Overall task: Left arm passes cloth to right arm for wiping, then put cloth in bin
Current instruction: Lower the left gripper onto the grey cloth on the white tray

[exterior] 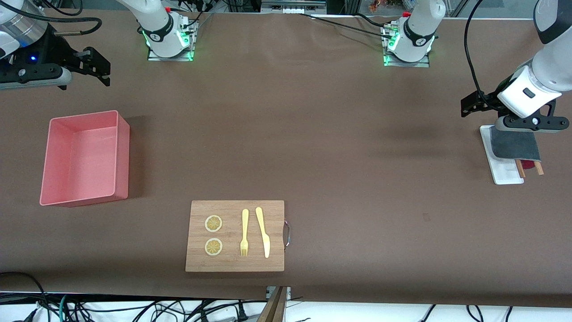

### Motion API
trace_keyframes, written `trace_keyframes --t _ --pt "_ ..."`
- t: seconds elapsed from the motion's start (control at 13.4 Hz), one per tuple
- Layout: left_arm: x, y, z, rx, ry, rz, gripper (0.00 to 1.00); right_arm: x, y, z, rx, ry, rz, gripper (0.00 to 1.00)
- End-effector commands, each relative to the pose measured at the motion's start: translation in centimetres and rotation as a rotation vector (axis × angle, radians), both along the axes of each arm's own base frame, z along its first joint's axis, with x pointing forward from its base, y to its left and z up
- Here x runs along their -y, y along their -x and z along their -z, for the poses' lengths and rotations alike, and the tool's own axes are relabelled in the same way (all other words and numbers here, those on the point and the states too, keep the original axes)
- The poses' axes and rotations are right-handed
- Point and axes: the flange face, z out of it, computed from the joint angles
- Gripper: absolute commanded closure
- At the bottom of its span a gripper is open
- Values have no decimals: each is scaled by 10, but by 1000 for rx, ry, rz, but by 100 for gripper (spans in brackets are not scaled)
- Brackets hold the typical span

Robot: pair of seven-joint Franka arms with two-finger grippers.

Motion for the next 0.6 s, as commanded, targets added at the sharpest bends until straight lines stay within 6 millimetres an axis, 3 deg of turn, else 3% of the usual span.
trace_keyframes --t 0.0,0.22,0.37,0.52 --pt "-2 -5 1 -18 -15 31 0 2 1 -7 -4 1 -11 0" --pt "-5 -15 23 -56 3 179 0 -1 -1 -2 -12 4 -14 0" --pt "-20 -26 32 -84 -27 304 0 0 -1 -2 -14 2 -14 0" --pt "-44 -37 57 -139 -71 456 0 0 -1 2 -24 2 -13 0"
